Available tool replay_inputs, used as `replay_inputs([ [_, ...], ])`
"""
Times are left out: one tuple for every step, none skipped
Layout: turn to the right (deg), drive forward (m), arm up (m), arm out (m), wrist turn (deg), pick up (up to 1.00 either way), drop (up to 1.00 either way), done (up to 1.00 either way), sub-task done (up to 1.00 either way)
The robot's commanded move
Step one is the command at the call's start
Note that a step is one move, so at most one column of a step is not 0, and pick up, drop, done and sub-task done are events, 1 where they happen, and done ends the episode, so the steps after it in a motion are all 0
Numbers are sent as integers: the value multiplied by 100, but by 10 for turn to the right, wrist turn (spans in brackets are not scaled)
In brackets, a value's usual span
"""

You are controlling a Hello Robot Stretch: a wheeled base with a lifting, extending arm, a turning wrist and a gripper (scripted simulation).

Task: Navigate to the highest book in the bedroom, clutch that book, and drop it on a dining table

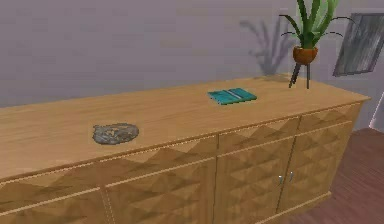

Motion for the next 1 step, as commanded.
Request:
replay_inputs([
  [90,0,0,0,0,0,0,0,0],
])
